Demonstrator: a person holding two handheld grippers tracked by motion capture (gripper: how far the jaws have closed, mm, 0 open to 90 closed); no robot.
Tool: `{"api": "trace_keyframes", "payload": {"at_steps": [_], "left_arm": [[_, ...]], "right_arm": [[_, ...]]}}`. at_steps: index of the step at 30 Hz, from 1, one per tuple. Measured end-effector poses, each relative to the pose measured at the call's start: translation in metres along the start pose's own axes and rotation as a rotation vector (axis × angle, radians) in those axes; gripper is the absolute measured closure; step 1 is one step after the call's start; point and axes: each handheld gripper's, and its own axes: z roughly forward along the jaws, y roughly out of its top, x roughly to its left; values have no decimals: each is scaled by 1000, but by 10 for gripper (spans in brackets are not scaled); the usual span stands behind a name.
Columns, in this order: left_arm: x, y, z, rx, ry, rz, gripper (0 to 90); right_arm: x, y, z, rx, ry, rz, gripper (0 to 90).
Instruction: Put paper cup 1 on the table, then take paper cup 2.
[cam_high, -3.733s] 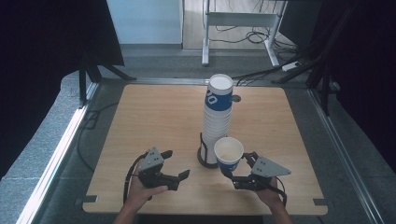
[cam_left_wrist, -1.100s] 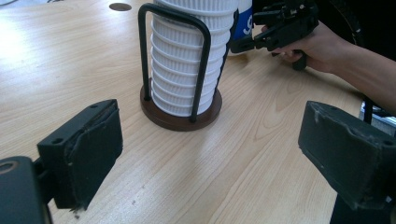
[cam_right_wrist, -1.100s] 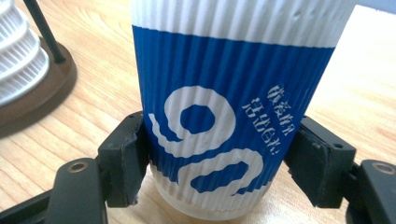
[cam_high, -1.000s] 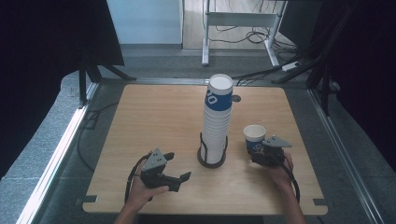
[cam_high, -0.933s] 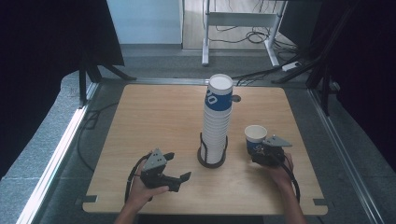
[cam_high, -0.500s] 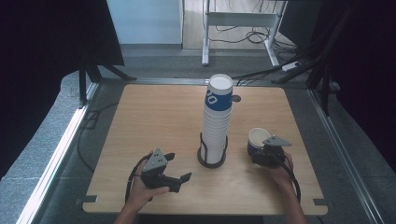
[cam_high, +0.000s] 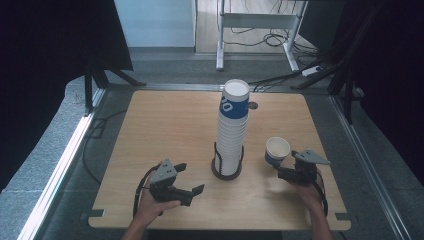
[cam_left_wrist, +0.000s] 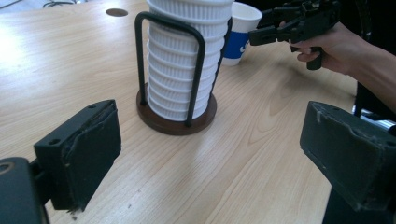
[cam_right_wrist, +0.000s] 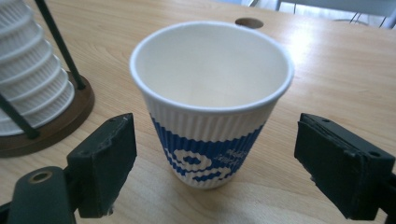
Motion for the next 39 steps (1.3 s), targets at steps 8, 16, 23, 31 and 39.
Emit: {"api": "trace_keyframes", "payload": {"at_steps": [8, 16, 23, 31, 39], "left_arm": [[3, -1, 0, -15, 36, 10, 57], [1, 7, 2, -22, 54, 40, 61], [-1, 26, 6, -55, 50, 78, 61], [0, 52, 25, -63, 39, 112, 61], [0, 75, 43, -93, 25, 126, 61]], "right_arm": [[2, 4, -28, -96, 83, 18, 147], [7, 10, -44, -147, 131, 1, 182], [12, 11, -49, -159, 174, -15, 188], [17, 14, -52, -178, 225, -19, 194], [24, 19, -55, -196, 249, -39, 195]]}}
